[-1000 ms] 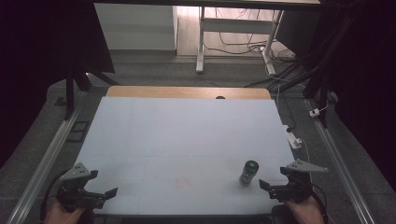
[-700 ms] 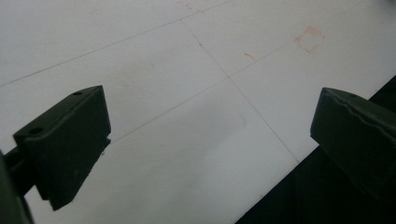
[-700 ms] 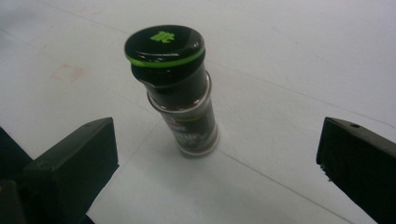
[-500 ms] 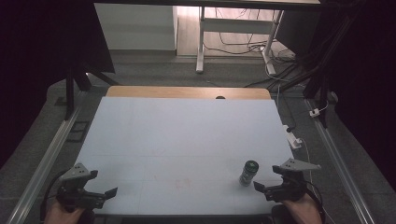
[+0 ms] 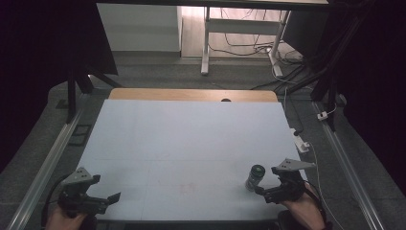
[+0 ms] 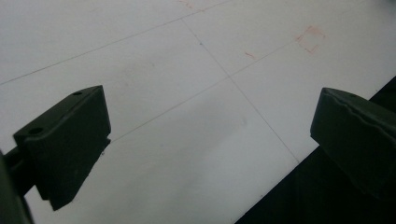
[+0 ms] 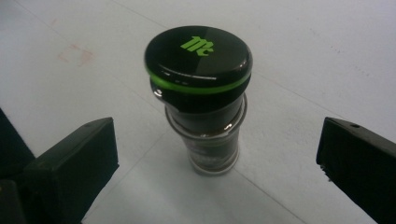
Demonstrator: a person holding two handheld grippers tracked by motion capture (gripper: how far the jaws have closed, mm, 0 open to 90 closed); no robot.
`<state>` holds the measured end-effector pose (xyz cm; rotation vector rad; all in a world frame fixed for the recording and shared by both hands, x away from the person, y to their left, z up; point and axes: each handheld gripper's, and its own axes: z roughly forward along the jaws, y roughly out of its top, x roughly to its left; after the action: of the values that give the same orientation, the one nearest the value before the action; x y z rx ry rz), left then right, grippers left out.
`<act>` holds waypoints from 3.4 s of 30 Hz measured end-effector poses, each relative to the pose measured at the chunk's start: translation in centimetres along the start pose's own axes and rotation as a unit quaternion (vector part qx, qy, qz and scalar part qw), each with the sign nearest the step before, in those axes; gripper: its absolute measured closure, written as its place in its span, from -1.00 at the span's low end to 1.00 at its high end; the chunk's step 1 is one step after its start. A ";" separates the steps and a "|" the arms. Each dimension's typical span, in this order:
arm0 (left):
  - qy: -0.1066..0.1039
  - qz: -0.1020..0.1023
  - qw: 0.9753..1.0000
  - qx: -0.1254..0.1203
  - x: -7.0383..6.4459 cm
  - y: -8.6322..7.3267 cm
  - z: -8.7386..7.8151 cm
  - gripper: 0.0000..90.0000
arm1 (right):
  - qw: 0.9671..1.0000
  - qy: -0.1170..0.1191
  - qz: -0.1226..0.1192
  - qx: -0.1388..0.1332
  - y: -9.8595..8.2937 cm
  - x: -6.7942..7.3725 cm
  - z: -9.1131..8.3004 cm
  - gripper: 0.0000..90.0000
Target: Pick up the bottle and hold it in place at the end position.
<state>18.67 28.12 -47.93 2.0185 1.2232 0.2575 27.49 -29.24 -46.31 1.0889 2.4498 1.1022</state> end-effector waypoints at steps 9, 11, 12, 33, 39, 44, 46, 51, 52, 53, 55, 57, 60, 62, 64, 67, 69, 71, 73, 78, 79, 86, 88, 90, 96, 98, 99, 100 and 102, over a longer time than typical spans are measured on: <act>-0.001 -0.001 1.000 0.001 0.0 0.0 0.0 -1.00 | 0.999 0.014 -0.019 0.021 0.8 -0.3 1.6 -1.00; -0.001 -0.001 1.000 0.001 0.0 0.0 0.0 -1.00 | 0.999 0.016 -0.026 0.027 0.9 -0.3 2.0 -1.00; -0.001 -0.001 1.000 0.001 0.0 0.0 0.0 -1.00 | 0.999 0.017 -0.028 0.030 1.0 -0.4 2.2 -1.00; 0.001 -0.002 1.000 0.005 0.0 0.0 0.1 -1.00 | 0.994 0.045 -0.091 0.040 0.2 -1.2 3.2 -0.12; 0.001 -0.003 1.000 0.004 0.0 0.0 0.1 -1.00 | 0.993 0.046 -0.101 0.036 0.1 -1.0 3.0 0.15; 0.002 -0.003 1.000 0.005 0.0 0.0 0.1 -1.00 | 0.992 0.036 -0.111 0.039 0.2 -0.7 3.0 0.16; 0.002 -0.003 1.000 0.005 0.0 0.1 0.1 -1.00 | 0.993 0.033 -0.109 0.043 0.3 -0.6 3.0 0.16; 0.002 -0.003 1.000 0.006 0.0 0.1 0.1 -1.00 | 0.995 0.018 -0.095 0.030 1.0 -0.4 2.6 0.16; 0.002 -0.003 1.000 0.006 0.0 0.1 0.1 -1.00 | 0.995 0.016 -0.091 0.025 1.2 -0.3 2.6 0.16; 0.002 -0.004 1.000 0.007 0.0 0.1 0.1 -1.00 | 0.995 0.016 -0.091 0.025 1.2 -0.3 2.6 0.16; 0.002 -0.004 1.000 0.007 0.0 0.1 0.1 -1.00 | 0.996 0.014 -0.083 0.017 1.6 -0.2 2.5 0.16; 0.002 -0.003 1.000 0.007 0.0 0.1 0.1 -1.00 | 0.997 0.020 -0.072 0.008 2.1 0.0 2.5 0.16; 0.002 -0.004 1.000 0.007 0.1 0.1 0.1 -1.00 | 0.997 0.023 -0.074 0.008 2.6 0.4 2.9 0.16; 0.002 -0.004 1.000 0.007 0.1 0.1 0.2 -1.00 | 0.997 0.019 -0.071 0.011 2.8 0.6 3.1 0.16; 0.002 -0.004 1.000 0.008 0.0 0.1 0.2 -1.00 | 0.998 0.021 -0.065 0.012 3.0 0.6 3.2 0.16; 0.002 -0.004 1.000 0.008 0.0 0.1 0.2 -1.00 | 0.998 0.020 -0.063 0.011 3.5 0.9 3.4 0.16; 0.002 -0.004 1.000 0.008 0.0 0.1 0.2 -1.00 | 0.998 0.019 -0.062 0.010 3.8 1.0 3.5 0.16; 0.002 -0.004 1.000 0.008 0.0 0.1 0.2 -1.00 | 0.998 0.019 -0.057 0.010 4.2 1.1 3.7 0.16; 0.002 -0.004 1.000 0.008 0.0 0.1 0.2 -1.00 | 0.998 0.019 -0.052 0.008 4.6 1.3 4.0 0.16; 0.002 -0.004 1.000 0.008 0.0 0.1 0.2 -1.00 | 0.998 0.017 -0.058 0.005 5.6 1.8 4.6 0.16; 0.001 -0.004 1.000 0.008 0.0 0.1 0.2 -1.00 | 0.998 0.017 -0.061 0.005 5.8 1.9 4.8 0.16; 0.001 -0.004 1.000 0.008 0.1 0.1 0.2 -1.00 | 0.997 0.022 -0.074 0.008 6.9 2.5 5.9 0.16; 0.001 -0.003 1.000 0.009 0.1 0.1 0.2 -1.00 | 0.997 0.026 -0.076 0.009 7.3 2.7 6.3 0.16; 0.001 -0.003 1.000 0.009 0.1 0.1 0.2 -1.00 | 0.996 0.027 -0.080 0.011 7.8 2.8 6.7 0.16; 0.001 -0.004 1.000 0.009 0.0 0.1 0.2 -1.00 | 0.996 0.035 -0.084 0.016 9.0 3.1 8.3 0.16; 0.000 -0.004 1.000 0.009 0.1 0.1 0.2 -1.00 | 0.995 0.040 -0.086 0.014 9.3 3.3 8.8 0.16; 0.000 -0.005 1.000 0.009 0.1 0.1 0.2 -1.00 | 0.995 0.043 -0.088 0.014 9.5 3.3 9.0 0.16; 0.000 -0.005 1.000 0.010 0.1 0.1 0.2 -1.00 | 0.995 0.043 -0.088 0.014 9.7 3.5 9.2 0.16; 0.001 -0.004 1.000 0.010 0.0 0.1 0.2 -1.00 | 0.995 0.045 -0.090 0.013 10.1 3.7 9.6 0.16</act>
<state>18.87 28.03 -48.03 2.0304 1.2397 0.2430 35.00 -16.98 -45.32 0.8227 2.5790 1.0883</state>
